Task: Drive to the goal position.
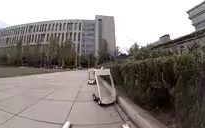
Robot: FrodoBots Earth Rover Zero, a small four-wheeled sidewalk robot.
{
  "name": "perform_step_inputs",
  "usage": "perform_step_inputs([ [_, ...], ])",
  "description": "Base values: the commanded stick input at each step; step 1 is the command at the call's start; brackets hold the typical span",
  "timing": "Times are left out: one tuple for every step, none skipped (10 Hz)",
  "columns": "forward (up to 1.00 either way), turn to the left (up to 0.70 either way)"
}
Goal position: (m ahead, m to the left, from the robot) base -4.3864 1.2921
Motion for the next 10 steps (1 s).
perform_step_inputs([
  [0.06,0.00],
  [0.06,0.00],
  [0.06,0.00],
  [0.06,0.00],
  [0.06,0.00],
  [0.06,0.00],
  [0.06,0.00],
  [0.06,0.00],
  [0.06,0.00],
  [0.06,0.00],
])
